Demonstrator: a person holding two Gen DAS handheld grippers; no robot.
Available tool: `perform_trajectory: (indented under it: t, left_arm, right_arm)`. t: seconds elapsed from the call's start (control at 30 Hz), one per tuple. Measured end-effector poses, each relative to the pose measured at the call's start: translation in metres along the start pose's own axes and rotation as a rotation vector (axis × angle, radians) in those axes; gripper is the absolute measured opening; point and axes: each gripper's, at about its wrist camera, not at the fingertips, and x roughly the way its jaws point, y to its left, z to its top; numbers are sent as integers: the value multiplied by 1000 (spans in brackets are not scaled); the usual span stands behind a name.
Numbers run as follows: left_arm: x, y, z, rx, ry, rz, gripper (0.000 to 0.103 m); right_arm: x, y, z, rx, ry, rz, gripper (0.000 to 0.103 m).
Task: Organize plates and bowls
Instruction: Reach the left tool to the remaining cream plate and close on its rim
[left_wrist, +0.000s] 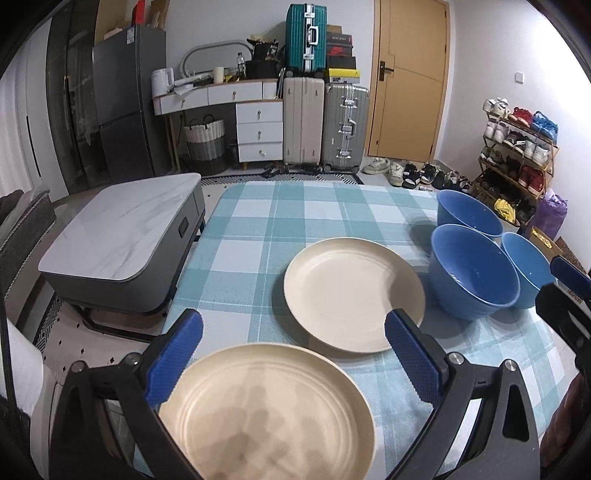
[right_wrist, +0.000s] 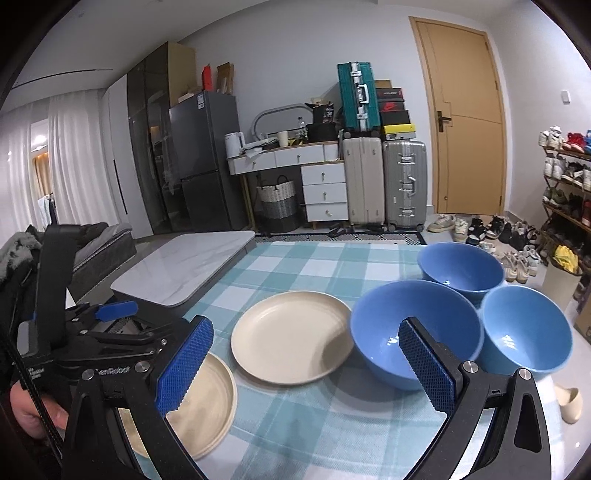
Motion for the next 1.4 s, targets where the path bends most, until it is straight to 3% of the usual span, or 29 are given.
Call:
perform_trajectory:
  t: [0.2, 0.5, 0.67, 1.07, 1.17, 1.3, 1.4]
  left_arm:
    - [30, 13, 22, 4, 60, 2, 100]
    - [97, 25, 38, 42, 231, -1, 100]
    - [136, 26, 37, 49, 345, -51, 100]
    - [188, 21, 33, 66, 453, -104, 96]
    - [192, 19, 33, 88, 450, -73, 94]
    - [196, 19, 32, 100, 466, -98, 72]
    - [202, 21, 29, 87, 500, -126, 47]
  right_arm:
    - [28, 7, 18, -24, 24, 24, 102]
    - [60, 5, 37, 3, 28, 49, 102]
    - [77, -1, 29, 45, 65, 64, 102]
    - [101, -13, 3, 64, 139, 72, 102]
    - [108, -14, 2, 66, 155, 82, 102]
    - [120, -12, -2, 53, 194, 77, 102]
    - [128, -10, -6, 51, 219, 77, 102]
